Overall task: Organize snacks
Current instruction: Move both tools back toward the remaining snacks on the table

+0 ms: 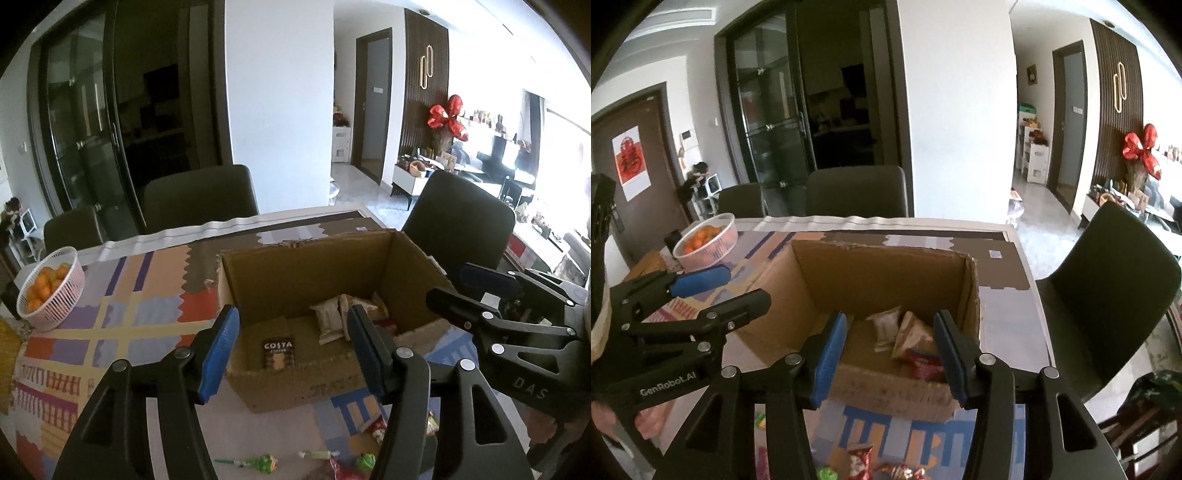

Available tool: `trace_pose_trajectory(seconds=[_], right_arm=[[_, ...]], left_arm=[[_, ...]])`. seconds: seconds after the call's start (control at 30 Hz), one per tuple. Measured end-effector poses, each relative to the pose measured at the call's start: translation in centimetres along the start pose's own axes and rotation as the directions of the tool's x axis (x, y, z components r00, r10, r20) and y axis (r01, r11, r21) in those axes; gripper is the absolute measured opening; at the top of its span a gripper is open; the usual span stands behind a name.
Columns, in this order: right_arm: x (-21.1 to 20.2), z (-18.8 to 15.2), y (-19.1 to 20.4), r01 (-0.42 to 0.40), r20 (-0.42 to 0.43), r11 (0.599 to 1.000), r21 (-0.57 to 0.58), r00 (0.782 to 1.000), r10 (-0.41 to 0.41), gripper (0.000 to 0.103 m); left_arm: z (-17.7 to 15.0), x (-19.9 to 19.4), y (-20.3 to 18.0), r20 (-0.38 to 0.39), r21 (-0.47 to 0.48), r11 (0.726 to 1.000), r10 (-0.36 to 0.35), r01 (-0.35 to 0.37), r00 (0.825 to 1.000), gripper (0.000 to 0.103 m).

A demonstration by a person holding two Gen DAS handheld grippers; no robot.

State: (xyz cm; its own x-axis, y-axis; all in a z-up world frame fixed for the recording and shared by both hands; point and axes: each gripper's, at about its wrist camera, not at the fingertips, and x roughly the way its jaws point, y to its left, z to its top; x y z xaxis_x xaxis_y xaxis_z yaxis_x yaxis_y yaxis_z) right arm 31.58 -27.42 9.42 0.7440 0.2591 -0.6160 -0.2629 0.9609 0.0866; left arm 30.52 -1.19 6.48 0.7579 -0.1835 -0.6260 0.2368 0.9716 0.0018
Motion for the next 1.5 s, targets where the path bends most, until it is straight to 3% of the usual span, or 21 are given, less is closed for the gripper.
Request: trace_pose_trajectory(seconds=[0.33,0.93,1.23,1.5], right_arm=[[-3.1,-2.5,1.7,-0.025,-0.007,0.999,-0.020,1.000,0.025,0.050],[-3.3,-10.0,4.7,-0.059,-0.168,0.995,-0.084,0.985,0.044,0.050],[-1.6,-12.7,6.3,-0.086,-0.257,0.986,-0.143,0.965,0.047,0.050],[1.0,-14.5,6.4,-0.116,-0.335,0.984,-0.133,0.940,0.065,0.050]], left_arm=[[-3.6,-3.5,-0.3,-0.003,0.031,1.000,-0.001,0.001,1.000,0.060],[-12.2,-4.9,-1.3,-0.108,0.173,0.984,-0.025,0.044,0.994,0.060],[-15.3,-2.8,-1.6,-0.217,0.243,0.961,-0.076,0.130,0.973,0.063],[-17.0,0.5,-1.8,-0.318,0.235,0.949,-0.131,0.212,0.939,0.063]])
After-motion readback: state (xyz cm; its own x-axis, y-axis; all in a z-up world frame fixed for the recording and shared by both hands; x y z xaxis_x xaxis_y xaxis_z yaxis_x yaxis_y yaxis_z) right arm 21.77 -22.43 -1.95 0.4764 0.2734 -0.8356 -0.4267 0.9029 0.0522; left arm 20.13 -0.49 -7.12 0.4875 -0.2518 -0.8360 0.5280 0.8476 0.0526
